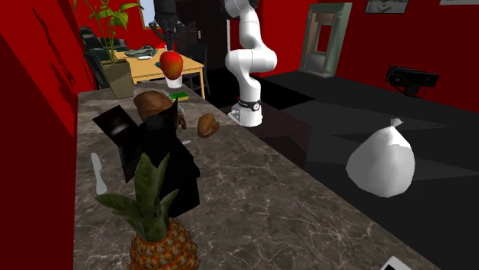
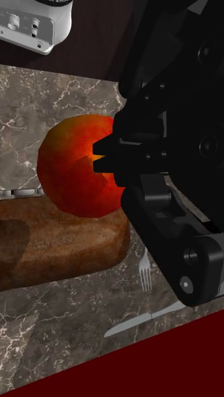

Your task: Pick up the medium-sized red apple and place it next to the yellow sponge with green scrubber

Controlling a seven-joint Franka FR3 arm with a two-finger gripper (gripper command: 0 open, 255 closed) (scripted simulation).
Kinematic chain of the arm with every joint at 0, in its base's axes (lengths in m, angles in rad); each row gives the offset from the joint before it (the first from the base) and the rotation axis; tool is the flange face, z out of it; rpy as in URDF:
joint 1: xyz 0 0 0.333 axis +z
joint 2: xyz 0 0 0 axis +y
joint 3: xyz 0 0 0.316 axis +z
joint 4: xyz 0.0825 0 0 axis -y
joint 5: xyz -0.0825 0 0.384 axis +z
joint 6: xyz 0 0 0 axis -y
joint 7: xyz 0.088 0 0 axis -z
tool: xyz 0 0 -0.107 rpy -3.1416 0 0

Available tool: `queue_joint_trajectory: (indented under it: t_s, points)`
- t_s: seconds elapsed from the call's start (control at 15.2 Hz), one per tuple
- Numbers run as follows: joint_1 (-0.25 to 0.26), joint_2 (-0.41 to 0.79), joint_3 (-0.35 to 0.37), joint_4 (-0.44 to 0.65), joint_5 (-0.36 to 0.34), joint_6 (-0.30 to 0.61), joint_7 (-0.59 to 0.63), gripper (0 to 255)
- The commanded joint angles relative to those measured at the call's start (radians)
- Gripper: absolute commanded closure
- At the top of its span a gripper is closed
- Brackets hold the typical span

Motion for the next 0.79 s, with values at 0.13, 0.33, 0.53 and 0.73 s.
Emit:
queue_joint_trajectory:
  t_s: [0.13,0.33,0.53,0.73]
  points:
    - [-0.049,-0.058,-0.040,0.010,-0.057,-0.037,-0.089,255]
    - [-0.077,-0.087,-0.077,0.032,-0.098,-0.058,-0.158,255]
    - [-0.099,-0.108,-0.117,0.063,-0.139,-0.077,-0.229,255]
    - [-0.113,-0.122,-0.161,0.104,-0.180,-0.093,-0.301,255]
